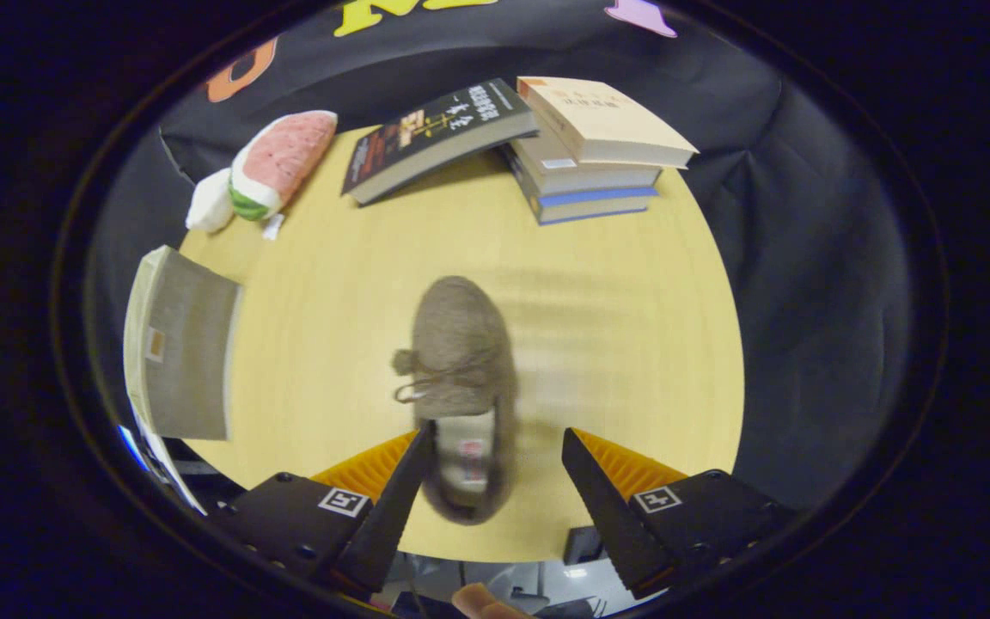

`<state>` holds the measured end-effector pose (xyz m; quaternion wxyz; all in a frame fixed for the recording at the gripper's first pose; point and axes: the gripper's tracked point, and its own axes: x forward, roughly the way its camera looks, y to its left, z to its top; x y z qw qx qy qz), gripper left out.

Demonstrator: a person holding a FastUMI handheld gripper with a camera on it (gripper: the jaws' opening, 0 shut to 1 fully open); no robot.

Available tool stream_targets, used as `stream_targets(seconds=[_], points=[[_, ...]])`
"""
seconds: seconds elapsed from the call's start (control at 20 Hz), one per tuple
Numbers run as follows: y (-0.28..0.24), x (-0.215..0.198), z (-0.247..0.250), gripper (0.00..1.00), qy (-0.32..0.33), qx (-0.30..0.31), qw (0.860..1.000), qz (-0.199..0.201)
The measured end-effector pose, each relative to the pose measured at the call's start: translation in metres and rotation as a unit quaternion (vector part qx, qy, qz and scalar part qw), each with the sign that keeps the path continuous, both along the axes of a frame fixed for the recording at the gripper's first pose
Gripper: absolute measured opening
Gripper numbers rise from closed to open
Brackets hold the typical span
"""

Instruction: Open the storage box then place both shoes into the box .Put the left shoe in first, then the right shoe, with the right side of both shoes facing outward in a uniform manner.

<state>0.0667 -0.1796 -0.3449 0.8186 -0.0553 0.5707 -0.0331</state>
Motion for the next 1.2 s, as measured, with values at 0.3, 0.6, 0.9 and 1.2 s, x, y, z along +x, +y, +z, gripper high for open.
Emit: stream_targets(seconds=[0.3, 0.6, 0.9, 1.2], points=[[-0.024, 0.015, -0.037, 0.92, 0.019, -0.019, 1.0, 0.005], [-0.003, 0.015, -0.062, 0.4, 0.048, 0.062, 0.997, 0.008], [-0.002, 0.012, -0.064, 0.01, 0.042, 0.085, 0.995, -0.014], [0.022, -0.016, -0.022, 0.0, 0.031, 0.098, 0.995, -0.016]])
